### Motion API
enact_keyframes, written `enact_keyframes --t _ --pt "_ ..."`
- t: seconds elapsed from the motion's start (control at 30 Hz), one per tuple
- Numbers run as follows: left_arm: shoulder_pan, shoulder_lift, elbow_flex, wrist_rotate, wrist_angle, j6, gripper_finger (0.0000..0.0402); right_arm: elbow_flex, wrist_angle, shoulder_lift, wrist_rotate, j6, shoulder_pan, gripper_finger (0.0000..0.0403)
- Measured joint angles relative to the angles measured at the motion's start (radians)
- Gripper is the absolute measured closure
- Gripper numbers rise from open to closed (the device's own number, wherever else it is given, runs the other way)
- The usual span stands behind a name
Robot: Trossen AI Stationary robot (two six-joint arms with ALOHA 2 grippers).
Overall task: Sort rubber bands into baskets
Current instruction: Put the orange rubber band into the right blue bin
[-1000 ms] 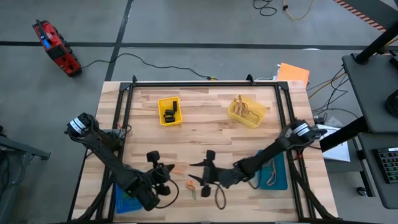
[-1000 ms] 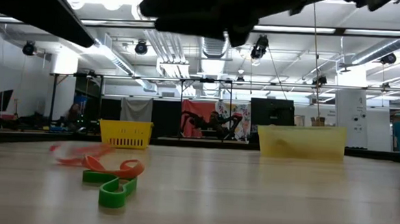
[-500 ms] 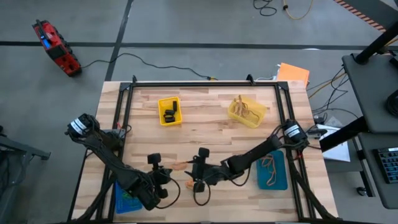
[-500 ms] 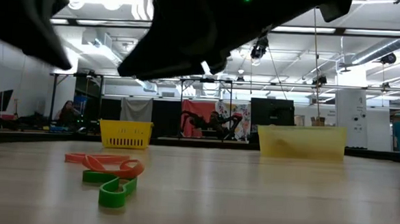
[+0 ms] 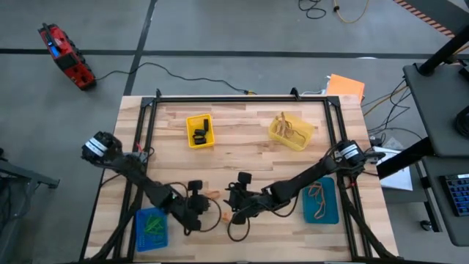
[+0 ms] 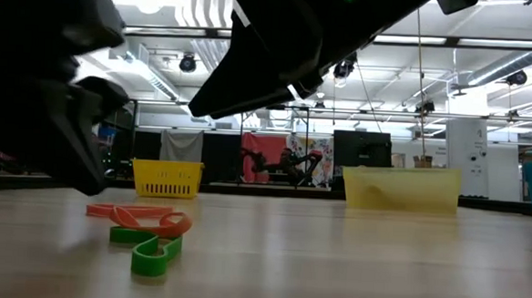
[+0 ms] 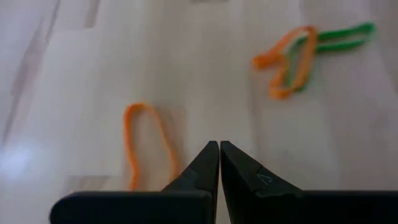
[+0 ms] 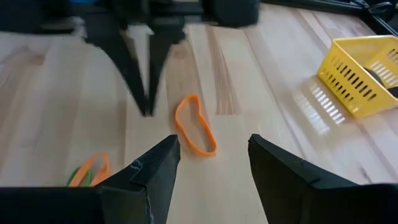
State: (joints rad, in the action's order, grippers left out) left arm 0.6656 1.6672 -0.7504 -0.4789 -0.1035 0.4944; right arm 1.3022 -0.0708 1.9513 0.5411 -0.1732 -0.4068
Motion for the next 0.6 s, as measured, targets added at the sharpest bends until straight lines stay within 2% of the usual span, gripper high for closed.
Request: enact_keyframes --t 0.17,0.47,0.6 --pt "-0.037 0.0 0.021 0.0 0.003 -0.03 0.0382 -0.01 0.022 -0.01 -0.002 -0.014 -0.001 0.0216" --pt "-0.039 0.0 0.055 -0.037 0.006 -0.031 0.0293 -0.068 -0.005 -0.055 0.0 -0.041 0.001 0.0216" --pt "-0.043 0.0 0.063 -0.039 0.006 -0.031 0.0272 -0.086 -0.028 -0.057 0.0 -0.047 0.002 0.0216"
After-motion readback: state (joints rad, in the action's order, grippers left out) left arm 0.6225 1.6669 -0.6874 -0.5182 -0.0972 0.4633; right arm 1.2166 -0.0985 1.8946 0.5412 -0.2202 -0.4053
